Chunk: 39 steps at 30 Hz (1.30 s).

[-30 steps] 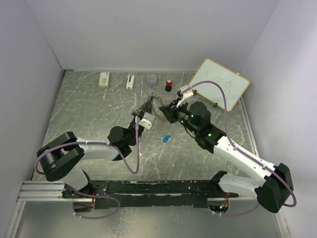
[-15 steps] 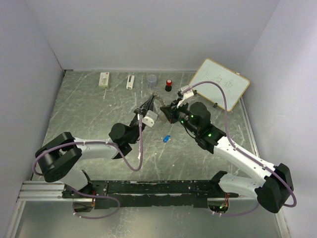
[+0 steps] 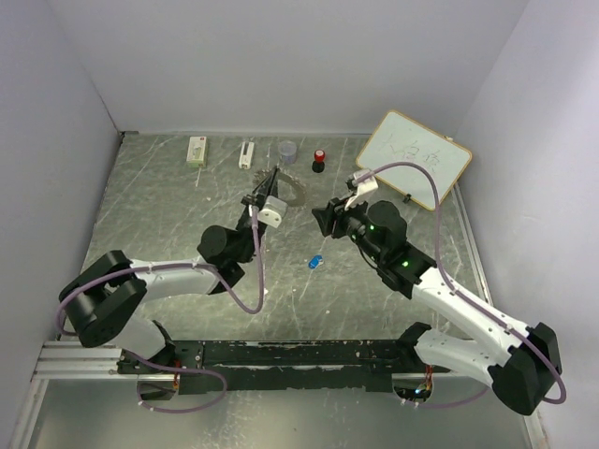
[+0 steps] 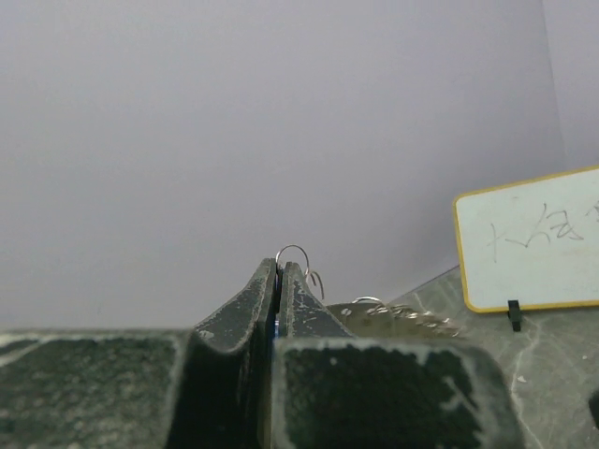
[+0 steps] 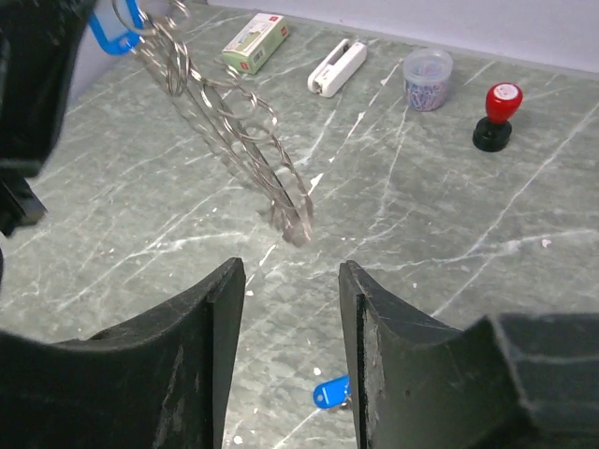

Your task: Put the keys on the keyring

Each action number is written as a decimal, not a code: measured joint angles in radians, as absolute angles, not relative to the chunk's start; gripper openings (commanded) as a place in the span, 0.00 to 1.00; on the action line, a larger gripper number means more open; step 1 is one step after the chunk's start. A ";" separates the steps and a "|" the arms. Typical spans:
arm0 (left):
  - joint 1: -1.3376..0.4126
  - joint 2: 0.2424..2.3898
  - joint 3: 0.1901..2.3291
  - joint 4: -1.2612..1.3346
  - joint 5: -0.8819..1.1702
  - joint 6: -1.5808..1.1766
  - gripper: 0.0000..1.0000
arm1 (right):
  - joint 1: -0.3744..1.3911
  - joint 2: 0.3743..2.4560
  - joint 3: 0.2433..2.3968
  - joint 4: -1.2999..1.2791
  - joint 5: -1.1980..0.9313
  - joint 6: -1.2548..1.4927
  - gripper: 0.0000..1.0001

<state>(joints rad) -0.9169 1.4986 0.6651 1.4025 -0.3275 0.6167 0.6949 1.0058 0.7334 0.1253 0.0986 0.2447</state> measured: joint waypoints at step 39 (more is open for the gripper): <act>-0.751 1.158 0.892 0.433 0.238 0.295 0.07 | 0.691 0.928 0.717 0.295 0.019 -0.078 0.42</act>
